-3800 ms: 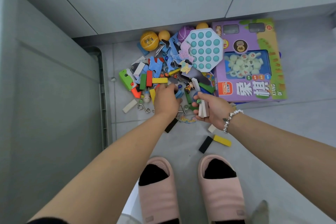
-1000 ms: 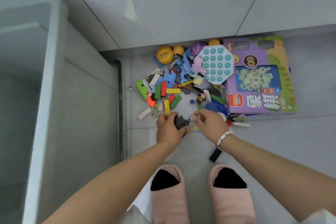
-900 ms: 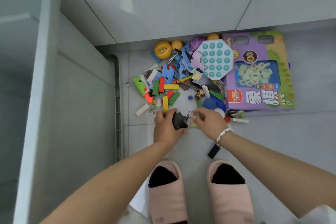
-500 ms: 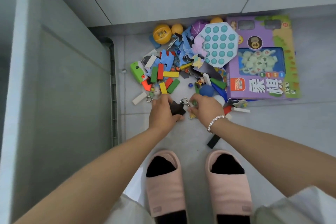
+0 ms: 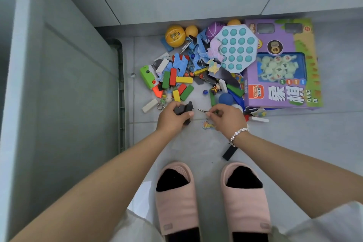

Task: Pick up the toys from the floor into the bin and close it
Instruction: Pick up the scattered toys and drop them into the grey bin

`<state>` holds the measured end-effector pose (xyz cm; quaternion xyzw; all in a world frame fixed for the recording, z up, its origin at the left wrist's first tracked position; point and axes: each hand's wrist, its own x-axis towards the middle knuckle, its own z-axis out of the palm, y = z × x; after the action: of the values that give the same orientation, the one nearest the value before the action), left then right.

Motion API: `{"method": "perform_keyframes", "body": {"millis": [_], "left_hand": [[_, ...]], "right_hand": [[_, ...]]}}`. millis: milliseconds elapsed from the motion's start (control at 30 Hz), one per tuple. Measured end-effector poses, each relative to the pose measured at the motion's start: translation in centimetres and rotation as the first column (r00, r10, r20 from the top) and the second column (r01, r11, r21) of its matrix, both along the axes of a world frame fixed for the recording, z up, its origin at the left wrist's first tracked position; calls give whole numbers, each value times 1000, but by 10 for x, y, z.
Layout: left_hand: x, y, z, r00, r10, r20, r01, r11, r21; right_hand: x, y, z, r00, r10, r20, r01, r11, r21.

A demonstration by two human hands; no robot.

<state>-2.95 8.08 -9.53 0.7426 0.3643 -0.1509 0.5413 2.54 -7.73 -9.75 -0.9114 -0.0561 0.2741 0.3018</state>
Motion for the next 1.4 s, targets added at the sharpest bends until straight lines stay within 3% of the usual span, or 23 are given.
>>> {"method": "perform_keyframes", "body": {"millis": [133, 200, 300, 500, 733, 900, 1100, 1400], "left_hand": [[6, 3, 4, 994, 105, -35, -110, 964, -243], [8, 2, 7, 997, 77, -32, -83, 957, -279], [8, -2, 4, 1000, 23, -5, -23, 987, -160], [1, -6, -3, 998, 63, -2, -63, 998, -23], [5, -11, -2, 996, 86, 27, -85, 996, -40], [3, -9, -3, 991, 132, 17, -131, 989, -65], [6, 0, 0, 984, 175, 15, -171, 971, -168], [13, -3, 11, 992, 121, 20, -106, 930, -353]], "right_hand": [[-1, -1, 3, 995, -76, -70, 84, 990, 113], [-1, 0, 4, 987, -119, -105, 134, 979, 156], [-2, 2, 4, 992, -84, -96, 96, 987, 127], [1, 13, -7, 998, 49, 27, -50, 998, 34], [14, 34, -3, 947, 306, 100, -270, 924, -271], [18, 33, 0, 908, 399, 130, -343, 883, -320], [15, 19, 0, 971, 212, 113, -203, 975, -87], [12, 14, 10, 1000, 23, -20, -20, 990, 141]]}}
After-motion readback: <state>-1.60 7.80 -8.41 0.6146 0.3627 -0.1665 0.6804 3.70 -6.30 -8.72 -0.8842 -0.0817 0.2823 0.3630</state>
